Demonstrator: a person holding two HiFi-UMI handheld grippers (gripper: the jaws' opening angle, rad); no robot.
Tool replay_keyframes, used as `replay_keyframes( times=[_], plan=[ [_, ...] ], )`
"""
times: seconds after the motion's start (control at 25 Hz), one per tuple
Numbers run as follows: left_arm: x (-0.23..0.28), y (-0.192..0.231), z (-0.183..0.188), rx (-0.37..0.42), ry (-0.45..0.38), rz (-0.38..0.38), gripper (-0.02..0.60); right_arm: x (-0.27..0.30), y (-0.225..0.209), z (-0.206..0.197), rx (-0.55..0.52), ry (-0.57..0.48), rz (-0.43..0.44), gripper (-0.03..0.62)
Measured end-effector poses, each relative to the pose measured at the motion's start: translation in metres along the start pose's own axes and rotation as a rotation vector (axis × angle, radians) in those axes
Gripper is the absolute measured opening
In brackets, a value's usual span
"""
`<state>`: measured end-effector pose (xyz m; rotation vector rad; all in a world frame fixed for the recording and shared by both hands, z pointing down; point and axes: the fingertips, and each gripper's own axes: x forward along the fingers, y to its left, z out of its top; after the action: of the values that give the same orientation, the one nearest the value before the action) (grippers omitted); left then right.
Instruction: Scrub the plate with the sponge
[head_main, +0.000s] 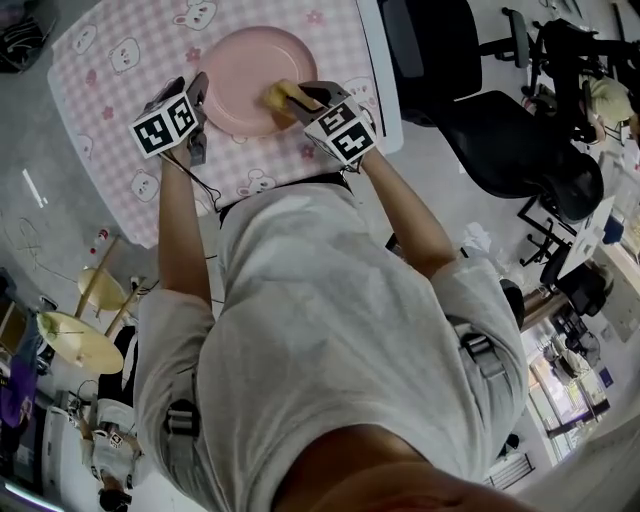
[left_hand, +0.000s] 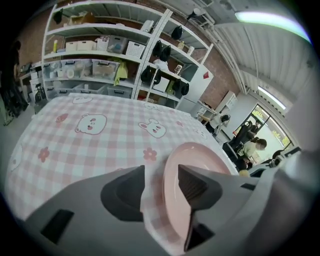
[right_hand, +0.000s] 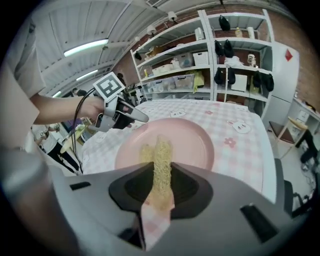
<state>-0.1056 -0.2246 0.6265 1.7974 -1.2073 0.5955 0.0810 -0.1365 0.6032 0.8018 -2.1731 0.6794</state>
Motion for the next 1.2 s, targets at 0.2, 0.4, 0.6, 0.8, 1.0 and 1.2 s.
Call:
replay_keyframes(
  times=[0.2, 0.4, 0.6, 0.8, 1.0, 1.2],
  plan=[
    [-0.045, -0.009, -0.017, 0.045, -0.07, 0.086, 0.114, -0.011, -0.014, -0.006, 0.083, -0.063, -0.029, 0.092],
    [-0.055, -0.057, -0.041, 0.106, -0.101, 0.076, 0.011, -0.021, -0.026, 0.01, 0.07, -0.146, -0.053, 0.092],
    [-0.074, -0.082, -0.048, 0.078, -0.187, 0.055, 0.011, -0.022, -0.004, 0.034, 0.076, -0.246, -0.044, 0.092],
    [-0.086, -0.087, -0.058, 0.042, -0.259, 0.058, 0.011, -0.02, 0.017, 0.039, 0.102, -0.304, -0.063, 0.092],
    [-0.103, -0.09, -0.063, 0.104, -0.295, 0.025, 0.011, -0.02, 0.033, 0.037, 0.079, -0.326, -0.13, 0.092],
    [-0.124, -0.085, -0.071, 0.161, -0.3, -0.054, 0.011, -0.027, 0.057, 0.039, 0.131, -0.373, -0.214, 0.092]
  ],
)
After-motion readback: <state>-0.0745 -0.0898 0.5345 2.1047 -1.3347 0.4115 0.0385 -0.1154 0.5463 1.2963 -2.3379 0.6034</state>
